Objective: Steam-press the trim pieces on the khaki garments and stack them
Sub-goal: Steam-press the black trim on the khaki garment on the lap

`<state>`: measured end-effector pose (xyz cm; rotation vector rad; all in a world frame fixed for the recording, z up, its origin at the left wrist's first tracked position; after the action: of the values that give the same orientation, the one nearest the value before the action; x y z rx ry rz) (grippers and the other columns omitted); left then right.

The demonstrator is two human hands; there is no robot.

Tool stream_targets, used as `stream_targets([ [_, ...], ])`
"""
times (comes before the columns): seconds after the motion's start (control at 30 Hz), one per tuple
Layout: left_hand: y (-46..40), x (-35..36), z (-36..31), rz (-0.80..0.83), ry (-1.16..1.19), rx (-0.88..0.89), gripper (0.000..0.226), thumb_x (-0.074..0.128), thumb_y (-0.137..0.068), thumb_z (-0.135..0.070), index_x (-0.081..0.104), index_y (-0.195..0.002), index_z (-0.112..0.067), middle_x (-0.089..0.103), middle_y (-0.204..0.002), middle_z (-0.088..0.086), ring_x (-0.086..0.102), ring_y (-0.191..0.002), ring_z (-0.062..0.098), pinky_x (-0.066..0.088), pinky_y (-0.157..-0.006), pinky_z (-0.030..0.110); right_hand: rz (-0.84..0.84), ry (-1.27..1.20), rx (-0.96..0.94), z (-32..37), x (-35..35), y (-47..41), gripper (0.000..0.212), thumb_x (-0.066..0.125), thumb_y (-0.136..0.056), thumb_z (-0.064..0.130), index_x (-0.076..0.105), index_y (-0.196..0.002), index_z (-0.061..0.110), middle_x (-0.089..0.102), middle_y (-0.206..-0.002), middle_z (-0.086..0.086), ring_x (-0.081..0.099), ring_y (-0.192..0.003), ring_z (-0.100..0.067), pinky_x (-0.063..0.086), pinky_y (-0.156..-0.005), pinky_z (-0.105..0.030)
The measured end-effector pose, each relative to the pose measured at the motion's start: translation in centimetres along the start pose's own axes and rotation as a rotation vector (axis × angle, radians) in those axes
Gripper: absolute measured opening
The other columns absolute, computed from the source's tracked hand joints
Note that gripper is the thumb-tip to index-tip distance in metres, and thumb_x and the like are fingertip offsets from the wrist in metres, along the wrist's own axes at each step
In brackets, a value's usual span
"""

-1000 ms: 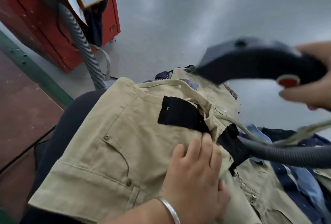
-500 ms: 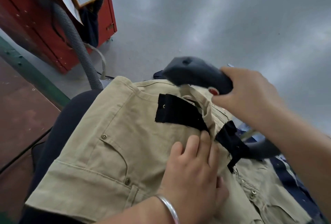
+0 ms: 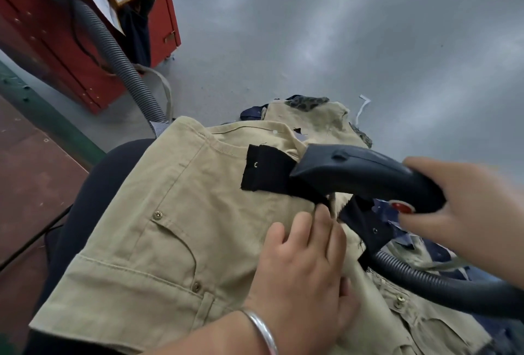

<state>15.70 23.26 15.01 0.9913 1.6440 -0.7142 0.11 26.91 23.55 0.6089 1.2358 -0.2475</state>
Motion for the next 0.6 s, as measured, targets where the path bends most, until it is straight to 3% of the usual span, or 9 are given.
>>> stream_targets([
  [0.07, 0.0, 0.0, 0.0, 0.006, -0.003, -0.002, 0.063, 0.054, -0.067, -0.049, 0.065, -0.113, -0.008, 0.062, -0.122, 0.012, 0.058, -0.088, 0.026, 0.047, -0.066, 0.034, -0.067, 0.037, -0.002, 0.6, 0.7, -1.1, 0.024, 0.056, -0.054, 0.047, 0.049, -0.077, 0.043, 0.052, -0.05, 0.004, 0.051, -0.048, -0.016, 0.049, -0.05, -0.039],
  [0.13, 0.1, 0.0, 0.0, 0.01, -0.005, -0.008, 0.063, 0.056, -0.066, -0.048, 0.065, -0.114, -0.009, 0.062, -0.122, 0.012, 0.058, -0.089, 0.026, 0.048, -0.066, 0.034, -0.148, 0.03, -0.024, 2.0, 0.9, -2.6, 0.02, 0.062, -0.061, 0.042, 0.048, -0.074, 0.037, 0.047, -0.048, 0.006, 0.051, -0.049, -0.016, 0.045, -0.049, -0.034],
  [0.2, 0.1, -0.2, 0.0, 0.014, -0.003, -0.017, 0.064, 0.055, -0.065, -0.048, 0.065, -0.115, -0.009, 0.062, -0.123, 0.011, 0.057, -0.089, 0.026, 0.046, -0.067, 0.034, -0.219, 0.023, -0.055, 3.4, 1.1, -4.5, 0.018, 0.067, -0.072, 0.038, 0.05, -0.076, 0.032, 0.047, -0.055, 0.008, 0.047, -0.051, -0.012, 0.034, -0.048, -0.026],
  [0.27, 0.2, -0.3, -0.1, 0.015, 0.007, -0.02, 0.063, 0.056, -0.064, -0.048, 0.065, -0.113, -0.01, 0.062, -0.124, 0.011, 0.056, -0.088, 0.026, 0.046, -0.067, 0.034, -0.279, 0.028, -0.04, 4.3, 0.9, -6.6, 0.017, 0.067, -0.081, 0.036, 0.053, -0.086, 0.028, 0.048, -0.065, 0.008, 0.045, -0.056, -0.017, 0.027, -0.049, -0.026],
  [0.33, 0.3, -0.3, -0.2, 0.011, 0.012, -0.02, 0.062, 0.058, -0.063, -0.048, 0.065, -0.111, -0.01, 0.061, -0.125, 0.011, 0.056, -0.088, 0.027, 0.046, -0.068, 0.034, -0.311, -0.009, -0.005, 4.3, -0.3, -8.0, 0.018, 0.067, -0.084, 0.037, 0.057, -0.094, 0.026, 0.052, -0.072, 0.003, 0.049, -0.066, -0.025, 0.033, -0.056, -0.029],
  [0.4, 0.3, -0.3, -0.1, -0.001, 0.014, -0.019, 0.063, 0.058, -0.063, -0.048, 0.065, -0.113, -0.009, 0.06, -0.125, 0.011, 0.057, -0.089, 0.027, 0.046, -0.068, 0.034, -0.306, -0.1, -0.019, 3.6, -2.0, -8.2, 0.022, 0.068, -0.078, 0.035, 0.06, -0.096, 0.025, 0.058, -0.064, 0.004, 0.058, -0.061, -0.026, 0.045, -0.054, -0.032],
  [0.47, 0.3, -0.3, 0.0, -0.005, 0.019, -0.013, 0.063, 0.057, -0.064, -0.048, 0.065, -0.113, -0.009, 0.06, -0.125, 0.011, 0.057, -0.089, 0.027, 0.046, -0.067, 0.034, -0.255, -0.192, -0.071, 3.2, -3.4, -6.9, 0.025, 0.066, -0.068, 0.038, 0.062, -0.092, 0.028, 0.062, -0.056, 0.002, 0.061, -0.046, -0.017, 0.047, -0.035, -0.03],
  [0.5, 0.2, -0.3, 0.0, -0.004, 0.022, -0.009, 0.062, 0.057, -0.064, -0.048, 0.065, -0.112, -0.01, 0.061, -0.124, 0.01, 0.057, -0.09, 0.026, 0.046, -0.066, 0.033, -0.223, -0.18, -0.097, 3.3, -3.8, -5.9, 0.03, 0.062, -0.063, 0.044, 0.061, -0.089, 0.029, 0.064, -0.058, 0.009, 0.06, -0.042, -0.013, 0.044, -0.029, -0.029],
  [0.6, 0.1, -0.2, -0.1, 0.006, 0.021, 0.002, 0.06, 0.057, -0.064, -0.05, 0.065, -0.11, -0.011, 0.06, -0.124, 0.009, 0.057, -0.09, 0.025, 0.047, -0.065, 0.034, -0.104, 0.007, -0.154, 3.7, -3.4, -3.5, 0.035, 0.052, -0.053, 0.055, 0.058, -0.083, 0.039, 0.061, -0.065, 0.025, 0.055, -0.042, -0.012, 0.05, -0.041, -0.036],
])
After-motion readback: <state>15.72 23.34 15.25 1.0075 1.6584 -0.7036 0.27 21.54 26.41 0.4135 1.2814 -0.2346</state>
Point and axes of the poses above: each hand's wrist, its own y-axis away from the middle knuckle, its own x-axis out of the palm, z = x × y, the point moved 5 cm from there along -y, towards the middle knuckle
